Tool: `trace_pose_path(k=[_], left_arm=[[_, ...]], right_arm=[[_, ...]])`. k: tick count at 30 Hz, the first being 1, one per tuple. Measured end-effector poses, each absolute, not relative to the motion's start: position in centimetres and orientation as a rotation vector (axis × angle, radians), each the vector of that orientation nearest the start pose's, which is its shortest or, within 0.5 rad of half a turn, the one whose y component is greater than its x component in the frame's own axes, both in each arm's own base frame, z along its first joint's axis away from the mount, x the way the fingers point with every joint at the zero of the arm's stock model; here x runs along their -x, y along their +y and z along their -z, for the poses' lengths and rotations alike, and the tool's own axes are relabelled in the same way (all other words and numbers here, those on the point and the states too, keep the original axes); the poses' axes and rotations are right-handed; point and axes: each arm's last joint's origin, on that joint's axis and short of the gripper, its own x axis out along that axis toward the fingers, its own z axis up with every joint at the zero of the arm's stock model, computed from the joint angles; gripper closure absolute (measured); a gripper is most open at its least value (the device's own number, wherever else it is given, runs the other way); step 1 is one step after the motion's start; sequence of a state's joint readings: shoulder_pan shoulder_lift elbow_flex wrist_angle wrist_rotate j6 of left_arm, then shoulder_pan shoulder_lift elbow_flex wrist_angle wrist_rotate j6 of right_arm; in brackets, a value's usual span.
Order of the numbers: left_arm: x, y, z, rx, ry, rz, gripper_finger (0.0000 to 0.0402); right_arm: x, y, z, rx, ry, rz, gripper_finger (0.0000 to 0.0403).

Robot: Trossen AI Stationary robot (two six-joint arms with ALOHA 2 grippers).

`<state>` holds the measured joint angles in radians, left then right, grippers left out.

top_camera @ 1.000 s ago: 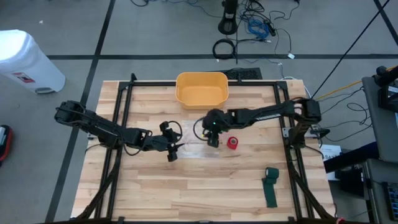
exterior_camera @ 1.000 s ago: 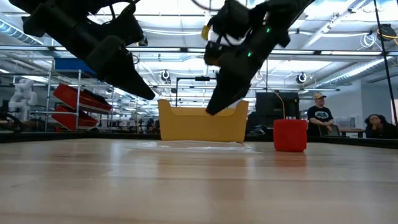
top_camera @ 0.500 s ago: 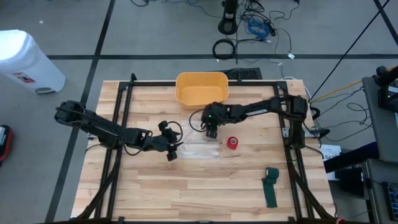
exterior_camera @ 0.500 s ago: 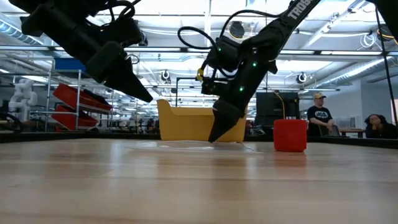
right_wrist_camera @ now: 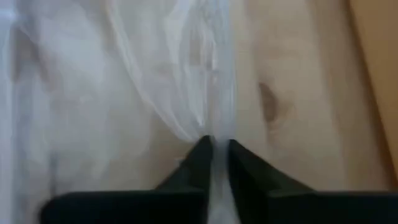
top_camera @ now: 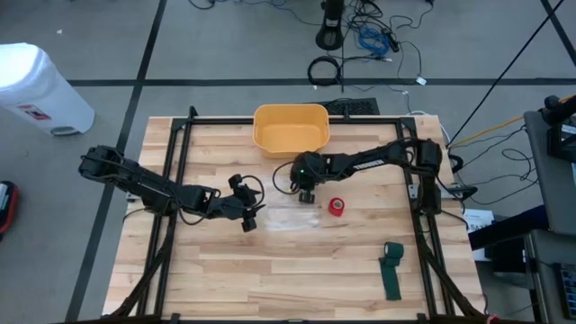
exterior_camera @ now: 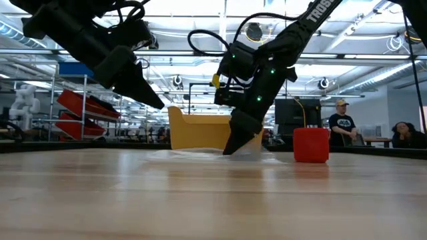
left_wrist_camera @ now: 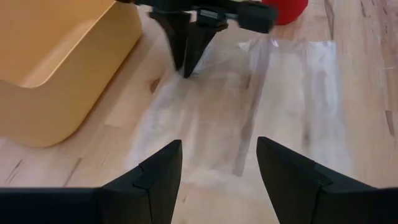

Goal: Roll bandage
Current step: Open the transparent zip bag

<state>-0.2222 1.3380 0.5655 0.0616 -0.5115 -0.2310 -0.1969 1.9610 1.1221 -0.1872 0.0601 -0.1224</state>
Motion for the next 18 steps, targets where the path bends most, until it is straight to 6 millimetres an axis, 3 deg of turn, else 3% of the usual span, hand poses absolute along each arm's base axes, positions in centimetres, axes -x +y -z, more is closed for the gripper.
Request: trace_pose_path(k=[2,7,15,18], left_arm=[[-24.4,-4.0,-17.2,-0.036,0.627,-0.355,0.0188],[-24.4,-4.0,-17.2,-0.044,0.622,-0.375,0.0188],[-24.9,-4.0,-18.0,-0.089,0.582,-0.403,0.0188],[-25.4,-4.2,-18.9,-0.104,0.550,-0.387,0.0188]], right_arm=[[-37.0,-6.8,-12.6,0.081,1.047,0.156,0.0392],[-36.9,-4.1,-14.7,0.281,1.030,0.238,0.0400],[-36.6,1.9,-19.8,0.582,0.828,0.369,0.0402],[-36.5,4.2,-20.5,0.708,0.787,0.364,0.0402]])
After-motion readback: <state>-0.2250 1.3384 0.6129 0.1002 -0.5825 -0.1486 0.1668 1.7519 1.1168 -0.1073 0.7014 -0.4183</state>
